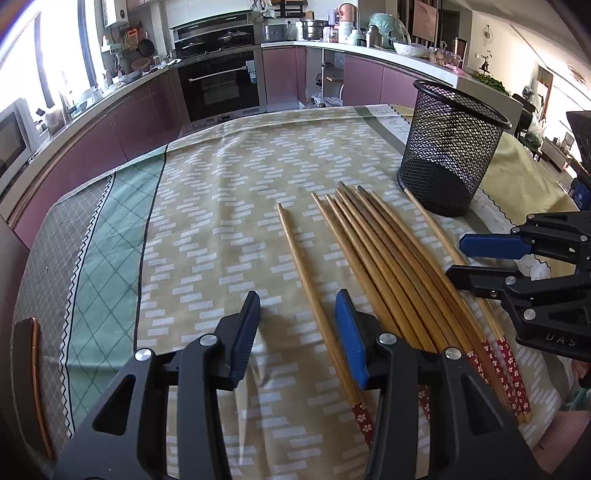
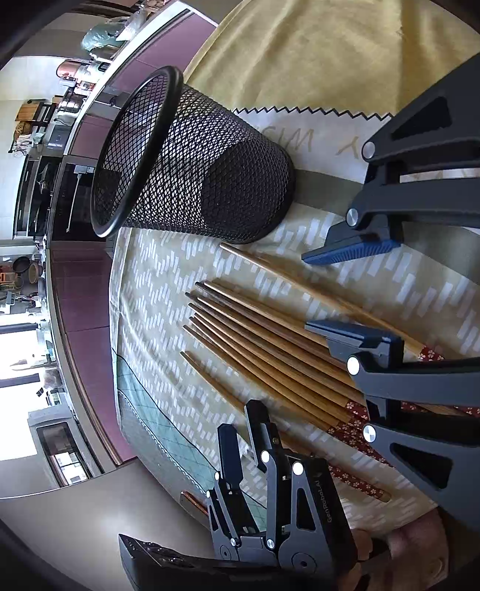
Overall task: Organize utensils
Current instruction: 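Lower the left gripper onto one wooden chopstick and close while the right gripper grasps another, then lift the left gripper's chopstick upright over the mesh cup while the right gripper carries its own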
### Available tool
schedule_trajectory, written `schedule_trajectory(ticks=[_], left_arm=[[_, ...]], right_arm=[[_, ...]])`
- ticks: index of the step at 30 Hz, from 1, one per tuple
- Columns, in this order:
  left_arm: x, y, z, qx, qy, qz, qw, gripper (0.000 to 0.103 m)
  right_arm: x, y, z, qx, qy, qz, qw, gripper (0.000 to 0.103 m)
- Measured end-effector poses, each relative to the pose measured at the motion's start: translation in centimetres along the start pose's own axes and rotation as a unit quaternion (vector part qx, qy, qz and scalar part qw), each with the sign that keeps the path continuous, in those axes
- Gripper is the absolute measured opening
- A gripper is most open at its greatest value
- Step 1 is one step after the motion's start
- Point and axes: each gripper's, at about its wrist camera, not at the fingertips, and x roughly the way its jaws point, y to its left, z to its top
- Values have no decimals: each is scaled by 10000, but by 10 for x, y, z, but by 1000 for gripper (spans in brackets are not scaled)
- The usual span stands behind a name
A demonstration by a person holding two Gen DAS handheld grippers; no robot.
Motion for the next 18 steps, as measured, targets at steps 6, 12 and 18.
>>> schedule_trajectory(ticks=[6, 12, 18], left_arm=[[2, 3, 5, -272, 56, -178, 9995, 12], [-7, 6, 4, -496, -12, -295, 9983, 8], [-36, 9, 9, -503, -275, -585, 9966, 8]], right_arm=[[2, -6, 1, 293, -42, 289, 9991, 7], [-6, -9, -1, 367, -163, 498, 9980, 6], [-32, -12, 1, 342, -539, 779, 9949, 6]])
